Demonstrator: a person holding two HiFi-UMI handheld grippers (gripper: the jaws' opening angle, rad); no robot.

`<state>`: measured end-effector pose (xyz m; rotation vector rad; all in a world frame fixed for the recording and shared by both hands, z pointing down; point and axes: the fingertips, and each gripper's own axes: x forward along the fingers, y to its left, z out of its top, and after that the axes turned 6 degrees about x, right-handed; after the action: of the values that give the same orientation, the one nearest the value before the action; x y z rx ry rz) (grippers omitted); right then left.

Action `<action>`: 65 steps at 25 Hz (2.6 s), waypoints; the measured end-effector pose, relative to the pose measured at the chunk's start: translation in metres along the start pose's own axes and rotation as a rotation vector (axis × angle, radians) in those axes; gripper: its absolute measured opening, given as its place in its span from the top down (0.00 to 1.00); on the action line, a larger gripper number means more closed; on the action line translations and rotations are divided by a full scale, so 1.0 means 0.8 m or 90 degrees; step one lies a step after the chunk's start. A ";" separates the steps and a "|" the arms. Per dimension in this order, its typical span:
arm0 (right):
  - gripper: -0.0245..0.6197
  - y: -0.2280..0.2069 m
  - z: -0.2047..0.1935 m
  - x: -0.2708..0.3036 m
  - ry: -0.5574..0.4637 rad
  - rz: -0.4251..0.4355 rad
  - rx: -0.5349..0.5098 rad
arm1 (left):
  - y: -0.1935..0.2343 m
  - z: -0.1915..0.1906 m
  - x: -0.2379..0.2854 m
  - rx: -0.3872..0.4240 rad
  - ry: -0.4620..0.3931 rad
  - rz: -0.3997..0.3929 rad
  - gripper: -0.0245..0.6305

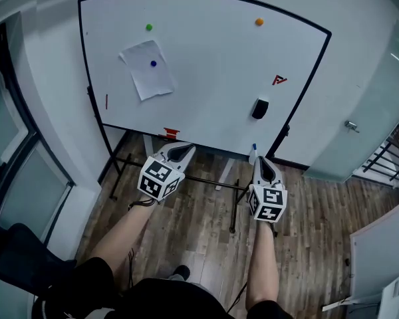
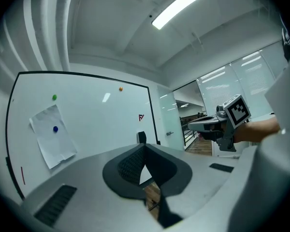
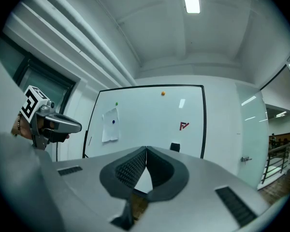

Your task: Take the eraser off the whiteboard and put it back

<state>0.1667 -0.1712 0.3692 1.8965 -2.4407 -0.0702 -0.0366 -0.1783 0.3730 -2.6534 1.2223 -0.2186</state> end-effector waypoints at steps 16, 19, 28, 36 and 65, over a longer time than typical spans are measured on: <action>0.92 -0.082 -0.026 0.131 0.019 -0.033 0.016 | 0.056 -0.026 0.175 -0.013 0.001 -0.040 0.93; 0.92 -0.106 -0.034 0.162 0.026 -0.062 0.023 | 0.070 -0.029 0.217 -0.011 -0.002 -0.061 0.93; 0.91 -0.142 -0.027 0.264 0.005 -0.086 0.058 | 0.127 -0.035 0.310 -0.017 -0.013 -0.104 0.93; 0.56 -0.172 -0.059 0.345 0.052 -0.117 0.099 | 0.154 -0.060 0.360 -0.027 -0.009 -0.142 0.93; 0.58 -0.220 -0.111 0.457 0.102 -0.205 0.111 | 0.205 -0.101 0.415 -0.030 0.004 -0.192 0.93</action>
<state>0.2528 -0.5692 0.4500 2.2528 -2.0821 0.2810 0.0398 -0.5455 0.4249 -2.8712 0.8325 -0.2483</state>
